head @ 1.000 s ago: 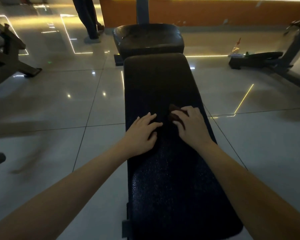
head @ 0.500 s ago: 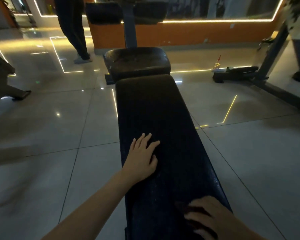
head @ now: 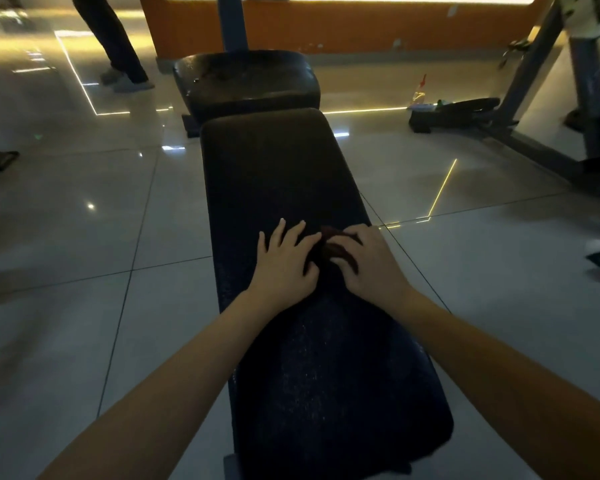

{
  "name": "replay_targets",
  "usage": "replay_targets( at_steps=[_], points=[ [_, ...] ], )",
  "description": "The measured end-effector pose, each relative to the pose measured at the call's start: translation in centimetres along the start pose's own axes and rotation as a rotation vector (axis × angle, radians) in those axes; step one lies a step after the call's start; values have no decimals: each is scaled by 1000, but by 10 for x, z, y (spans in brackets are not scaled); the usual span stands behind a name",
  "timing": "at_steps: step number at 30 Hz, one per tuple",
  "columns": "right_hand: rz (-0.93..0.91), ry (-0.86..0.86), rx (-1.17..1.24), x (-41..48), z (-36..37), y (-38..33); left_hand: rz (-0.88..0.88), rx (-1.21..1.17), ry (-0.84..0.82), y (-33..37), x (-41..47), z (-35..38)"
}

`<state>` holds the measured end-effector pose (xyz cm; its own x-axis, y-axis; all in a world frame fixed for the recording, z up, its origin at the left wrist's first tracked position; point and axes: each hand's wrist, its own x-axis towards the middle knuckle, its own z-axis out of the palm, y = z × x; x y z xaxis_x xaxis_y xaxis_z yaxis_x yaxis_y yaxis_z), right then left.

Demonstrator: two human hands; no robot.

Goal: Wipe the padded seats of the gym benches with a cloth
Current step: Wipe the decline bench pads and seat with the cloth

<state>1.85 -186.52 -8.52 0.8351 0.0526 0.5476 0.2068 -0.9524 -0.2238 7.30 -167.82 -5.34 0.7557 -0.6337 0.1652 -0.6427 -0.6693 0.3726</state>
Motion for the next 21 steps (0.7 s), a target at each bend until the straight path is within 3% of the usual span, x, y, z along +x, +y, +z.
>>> replay_targets(
  at_steps=[4, 9, 12, 17, 21],
  points=[
    [-11, -25, 82, -23, -3, -16, -20, -46, -6, -1, 4, -4],
    [-242, -189, 220, -84, -8, -49, -71, -89, 11, 0, 15, -10],
    [-309, -175, 196, -78, -4, -40, -67, -60, 5, 3, 19, -9],
    [-60, -30, 76, -20, 7, -21, -56, -22, 33, 4, 25, -4],
    [50, -116, -35, 30, 2, -19, -75, -84, -66, 6, 32, -28]
  ],
)
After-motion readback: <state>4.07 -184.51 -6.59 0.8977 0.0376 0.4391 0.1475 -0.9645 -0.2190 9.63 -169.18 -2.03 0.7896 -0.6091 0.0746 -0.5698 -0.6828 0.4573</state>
